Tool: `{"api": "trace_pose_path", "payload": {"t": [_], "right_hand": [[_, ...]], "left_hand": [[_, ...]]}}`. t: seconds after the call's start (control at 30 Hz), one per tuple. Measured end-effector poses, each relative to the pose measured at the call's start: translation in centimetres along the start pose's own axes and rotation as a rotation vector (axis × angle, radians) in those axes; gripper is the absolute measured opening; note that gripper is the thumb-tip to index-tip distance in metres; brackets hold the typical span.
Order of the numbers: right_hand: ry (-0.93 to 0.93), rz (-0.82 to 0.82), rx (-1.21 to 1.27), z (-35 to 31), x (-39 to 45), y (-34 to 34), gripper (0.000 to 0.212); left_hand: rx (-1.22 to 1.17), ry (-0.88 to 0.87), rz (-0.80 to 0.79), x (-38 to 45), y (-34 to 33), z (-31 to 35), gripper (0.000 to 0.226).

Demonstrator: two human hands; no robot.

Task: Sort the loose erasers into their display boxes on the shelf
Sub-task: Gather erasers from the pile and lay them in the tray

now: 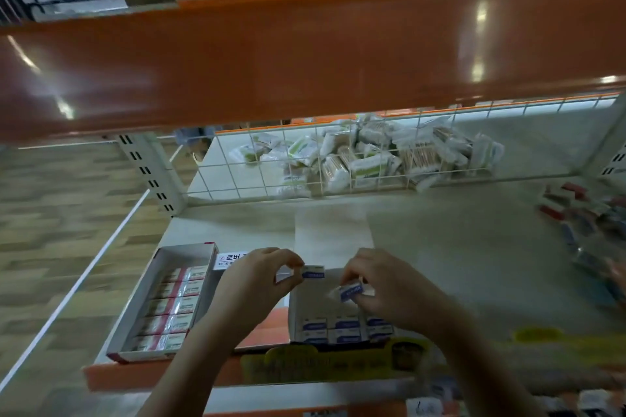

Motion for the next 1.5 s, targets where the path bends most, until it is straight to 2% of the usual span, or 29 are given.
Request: {"api": "trace_pose_path", "payload": {"t": [0.2,0.33,0.47,0.63,0.87,1.0,1.2,1.5], "right_hand": [[-0.126,-0.070,-0.093,-0.7,0.3,-2.8,0.011],[-0.180,-0.019,-0.149,-0.9,0.4,-3.4,0.016],[-0.193,0.036,-0.174,-0.9,0.3,-3.1,0.015],[-0.189,0.000,-0.182,-0.6,0.1,-2.8,0.019],[-0.179,0.000,-0.149,-0.4,0.0,-2.6,0.024],[-0.167,0.023,-0.116,-0.5,0.1,-2.4,0.024],[-0.164,0.008,-0.120,-0.5,0.2,-2.3,0.021],[-0.176,-0.011,-0.136,-0.6,0.3,-2.9,0.020]], "left_hand": [[-0.038,-0.049,0.001,-0.4,-0.2,-0.6,0.021],[-0.046,-0.075,-0.016,-0.3,-0.2,-0.8,0.020],[-0.033,-0.090,-0.040,-0.4,-0.1,-0.8,0.022],[0.001,-0.123,-0.038,-0.5,0.3,-0.4,0.022],[0.155,-0.184,-0.163,0.3,0.4,0.5,0.022],[0.322,-0.184,-0.246,1.0,0.3,1.1,0.024],[0.437,-0.218,-0.286,1.2,-1.0,2.5,0.016],[0.552,-0.239,-0.321,0.7,-1.6,3.3,0.017]]}}
Point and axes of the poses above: each hand's wrist, its own x-axis towards the middle knuckle, its own y-axis out of the back of the hand, z = x × y, the point moved 2 cm from there along x, towards the middle knuckle, and after that the axes turned 3 degrees about -y, right-handed, at the moved point
